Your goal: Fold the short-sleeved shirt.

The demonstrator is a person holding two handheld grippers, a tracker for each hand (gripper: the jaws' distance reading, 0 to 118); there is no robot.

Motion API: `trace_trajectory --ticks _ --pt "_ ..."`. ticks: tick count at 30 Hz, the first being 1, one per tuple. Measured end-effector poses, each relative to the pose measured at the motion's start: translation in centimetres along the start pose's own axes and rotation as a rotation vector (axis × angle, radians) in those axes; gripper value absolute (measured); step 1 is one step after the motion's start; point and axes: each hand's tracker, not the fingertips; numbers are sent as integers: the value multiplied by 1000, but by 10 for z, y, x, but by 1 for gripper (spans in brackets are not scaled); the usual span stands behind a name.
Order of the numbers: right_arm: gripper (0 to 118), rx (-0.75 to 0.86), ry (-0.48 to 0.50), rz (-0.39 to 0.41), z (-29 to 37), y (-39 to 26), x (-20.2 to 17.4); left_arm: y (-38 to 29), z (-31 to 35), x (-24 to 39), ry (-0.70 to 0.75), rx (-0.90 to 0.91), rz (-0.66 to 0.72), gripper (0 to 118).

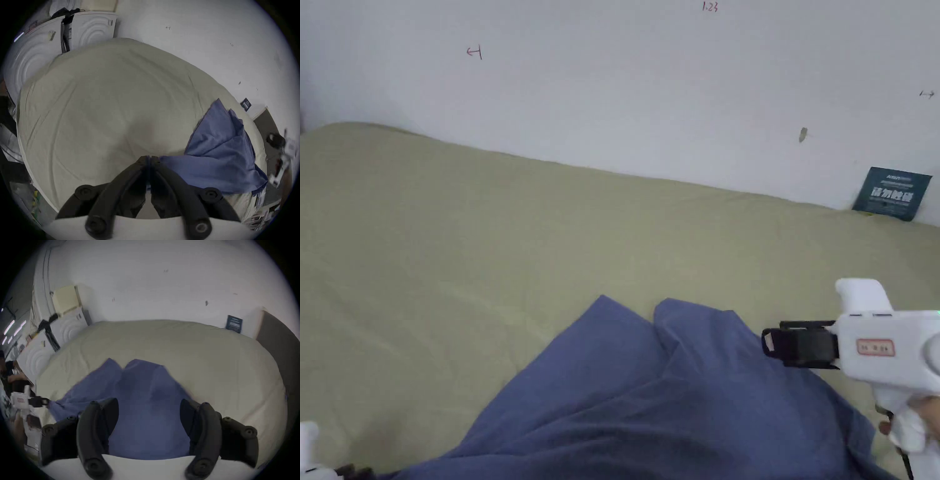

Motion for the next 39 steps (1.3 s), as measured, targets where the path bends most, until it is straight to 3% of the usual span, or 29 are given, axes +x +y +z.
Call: trace_trajectory --ticks 3,8,12,14,16,17,18,19,23,25,27,30,35,39 --pt "83 -156 -57 87 -56 43 26 -1 2 -2 -13 -3 26 3" --pt "83 -293 50 213 -116 59 28 -7 1 1 11 -8 10 3" --pt "83 -454 41 285 -154 50 30 -10 1 10 18 -17 -14 3" --pt "82 -464 74 270 -159 47 28 -9 -1 10 17 -22 -18 3" --pt "80 -495 49 173 -161 46 30 -10 -2 9 16 -23 -2 3" --pt "76 -472 46 113 -157 47 33 -10 -2 8 13 -19 5 3" --pt "42 -444 29 81 -153 50 35 -10 -3 6 10 -22 6 3" --pt "0 -428 14 105 -149 52 33 -10 -3 6 11 -22 4 3" --pt "0 -407 10 200 -119 48 9 -8 1 7 9 -24 -22 3" --pt "0 -315 -3 248 -99 49 -1 -4 5 9 10 -19 -30 3" --pt "0 -206 -20 193 -76 59 3 6 13 12 2 4 -58 3" --pt "0 -44 57 158 -26 68 -3 28 35 22 -41 87 -100 3" --pt "0 144 -35 198 60 98 -16 93 65 57 -97 200 -244 3" --pt "0 272 -106 134 121 134 1 153 86 95 -123 295 -357 3"
